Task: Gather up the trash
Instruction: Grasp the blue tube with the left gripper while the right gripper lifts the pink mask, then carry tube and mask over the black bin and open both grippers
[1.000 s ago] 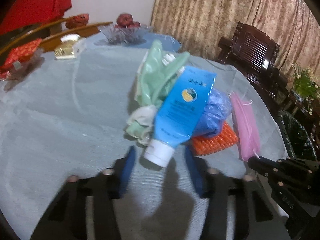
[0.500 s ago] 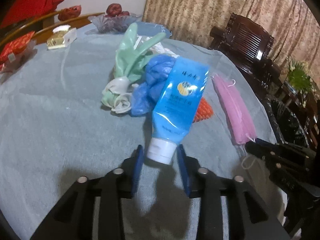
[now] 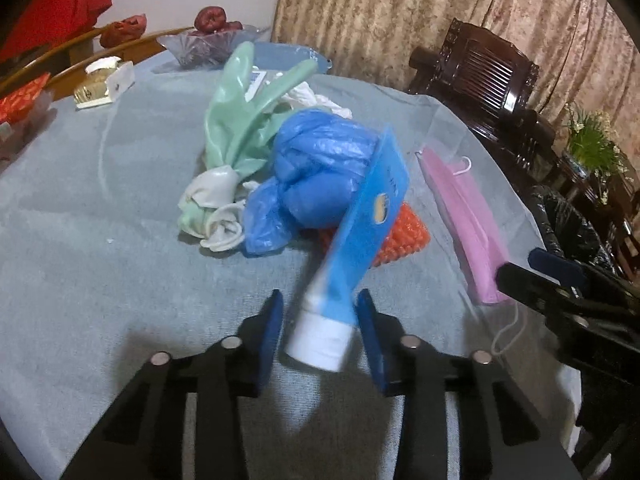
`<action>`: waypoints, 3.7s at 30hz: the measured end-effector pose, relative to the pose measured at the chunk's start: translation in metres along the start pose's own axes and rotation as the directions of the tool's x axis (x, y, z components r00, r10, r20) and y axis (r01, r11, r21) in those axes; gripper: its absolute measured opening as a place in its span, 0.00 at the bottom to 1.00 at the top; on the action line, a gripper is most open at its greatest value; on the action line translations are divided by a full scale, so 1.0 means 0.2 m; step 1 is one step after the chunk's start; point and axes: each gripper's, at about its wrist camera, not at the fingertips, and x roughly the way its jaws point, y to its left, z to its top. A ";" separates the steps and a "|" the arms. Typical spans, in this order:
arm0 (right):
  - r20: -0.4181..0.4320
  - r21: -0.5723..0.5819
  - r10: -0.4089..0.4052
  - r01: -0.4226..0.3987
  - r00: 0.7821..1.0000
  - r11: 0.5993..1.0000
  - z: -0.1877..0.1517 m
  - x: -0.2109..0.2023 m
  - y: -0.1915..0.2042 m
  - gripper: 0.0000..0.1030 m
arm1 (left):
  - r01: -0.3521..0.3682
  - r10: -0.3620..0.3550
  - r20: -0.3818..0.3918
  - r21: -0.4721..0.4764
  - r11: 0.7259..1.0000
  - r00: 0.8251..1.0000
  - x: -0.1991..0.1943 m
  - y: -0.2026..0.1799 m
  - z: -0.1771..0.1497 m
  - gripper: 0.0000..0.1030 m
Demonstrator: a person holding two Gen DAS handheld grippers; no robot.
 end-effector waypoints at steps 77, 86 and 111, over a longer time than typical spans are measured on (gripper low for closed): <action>0.173 0.052 0.045 -0.054 0.984 0.997 0.03 -0.54 -0.29 0.02 | 0.014 -0.029 0.157 0.092 0.996 0.987 -0.31 -0.49 0.14 0.43; 0.237 0.092 -0.034 0.012 0.971 0.996 0.01 -0.74 -0.50 0.02 | 0.076 -0.104 0.195 0.144 0.987 0.975 -0.34 -0.74 0.22 0.43; 0.173 0.328 -0.256 0.190 0.951 0.925 -0.33 -0.83 -1.19 0.02 | 0.268 -0.317 0.109 0.321 0.908 0.942 -0.09 -1.48 0.23 0.43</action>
